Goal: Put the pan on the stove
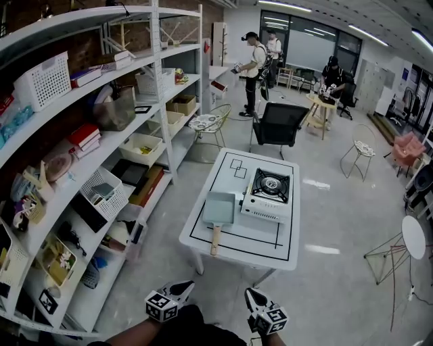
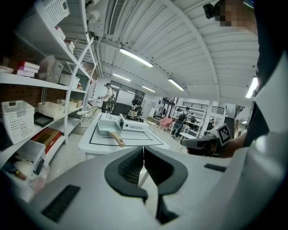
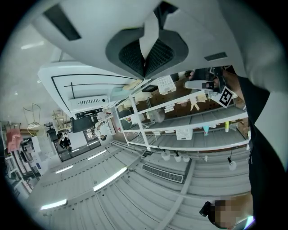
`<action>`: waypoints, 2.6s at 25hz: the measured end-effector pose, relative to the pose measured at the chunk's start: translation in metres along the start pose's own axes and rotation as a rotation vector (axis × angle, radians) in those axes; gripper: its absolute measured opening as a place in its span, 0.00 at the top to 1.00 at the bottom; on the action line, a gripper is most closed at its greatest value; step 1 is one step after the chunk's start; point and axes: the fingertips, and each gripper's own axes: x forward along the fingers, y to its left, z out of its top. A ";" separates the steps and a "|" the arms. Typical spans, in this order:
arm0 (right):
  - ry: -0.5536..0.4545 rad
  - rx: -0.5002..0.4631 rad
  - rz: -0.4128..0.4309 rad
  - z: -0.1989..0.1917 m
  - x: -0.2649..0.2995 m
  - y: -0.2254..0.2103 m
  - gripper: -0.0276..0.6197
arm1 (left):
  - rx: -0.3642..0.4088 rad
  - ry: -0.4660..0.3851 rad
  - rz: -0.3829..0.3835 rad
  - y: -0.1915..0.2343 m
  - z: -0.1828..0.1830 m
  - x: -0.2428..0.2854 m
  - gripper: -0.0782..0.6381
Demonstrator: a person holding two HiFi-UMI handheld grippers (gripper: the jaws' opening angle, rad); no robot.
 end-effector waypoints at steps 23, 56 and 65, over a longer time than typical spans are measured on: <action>0.083 -0.009 -0.004 -0.012 0.048 -0.018 0.92 | -0.047 -0.019 -0.031 0.042 0.015 0.038 0.88; 0.070 -0.023 -0.085 0.049 0.185 -0.042 0.92 | -0.033 -0.039 -0.124 0.171 0.087 0.097 0.88; 0.150 -0.023 -0.055 0.041 0.206 -0.049 0.92 | -0.070 -0.036 -0.103 0.184 0.077 0.096 0.88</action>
